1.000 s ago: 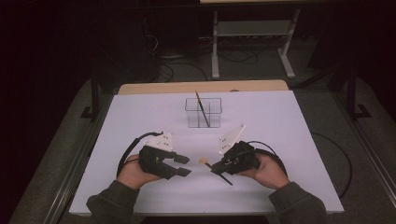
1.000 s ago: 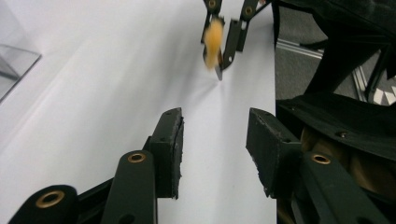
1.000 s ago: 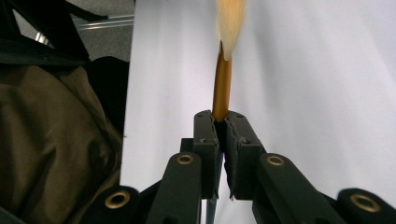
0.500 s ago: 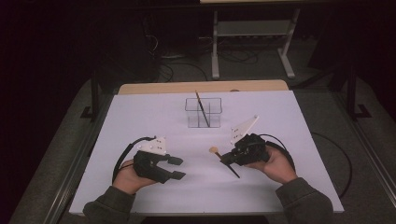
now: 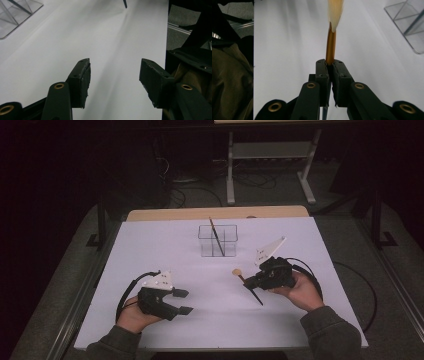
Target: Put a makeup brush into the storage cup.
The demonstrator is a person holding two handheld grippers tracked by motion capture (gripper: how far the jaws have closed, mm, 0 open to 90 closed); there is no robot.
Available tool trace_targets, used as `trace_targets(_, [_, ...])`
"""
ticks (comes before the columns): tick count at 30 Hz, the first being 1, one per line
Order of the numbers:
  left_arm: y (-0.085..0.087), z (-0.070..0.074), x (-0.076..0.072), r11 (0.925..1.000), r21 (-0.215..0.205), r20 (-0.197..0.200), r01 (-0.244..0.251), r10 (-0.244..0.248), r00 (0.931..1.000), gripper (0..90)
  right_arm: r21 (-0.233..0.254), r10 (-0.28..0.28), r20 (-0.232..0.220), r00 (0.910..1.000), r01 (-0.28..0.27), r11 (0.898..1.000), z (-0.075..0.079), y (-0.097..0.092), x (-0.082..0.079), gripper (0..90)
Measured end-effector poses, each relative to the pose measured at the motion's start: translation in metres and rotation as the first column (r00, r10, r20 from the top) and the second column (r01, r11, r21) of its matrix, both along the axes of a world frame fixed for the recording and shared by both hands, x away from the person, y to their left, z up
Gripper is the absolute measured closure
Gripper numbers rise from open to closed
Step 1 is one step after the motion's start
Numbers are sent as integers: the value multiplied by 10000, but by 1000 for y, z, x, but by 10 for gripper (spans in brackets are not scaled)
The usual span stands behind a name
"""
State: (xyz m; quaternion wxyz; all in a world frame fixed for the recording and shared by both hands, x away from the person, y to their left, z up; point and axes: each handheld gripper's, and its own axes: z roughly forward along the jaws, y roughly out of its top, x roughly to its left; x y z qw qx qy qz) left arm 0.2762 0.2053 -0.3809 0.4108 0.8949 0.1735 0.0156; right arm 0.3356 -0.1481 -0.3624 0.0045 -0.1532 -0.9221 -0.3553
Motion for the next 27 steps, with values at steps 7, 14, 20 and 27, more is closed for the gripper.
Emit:
trace_targets(7, [9,-7,1,9992,98,73,-380,379,9993,396,114,-398,-27,9992,398,9991,6,-10,8,833])
trace_targets(14, [15,-7,-1,9985,41,193,-550,549,9983,371,-1,-650,10,9979,650,9979,12,-12,13,833])
trace_targets(20, [20,-8,-1,9974,15,163,-716,716,9973,355,-39,-728,112,9973,728,9973,19,-11,18,833])
trace_targets(27, [23,-7,-1,9962,74,131,-870,869,9961,350,-17,-956,105,9954,956,9954,27,-14,28,833])
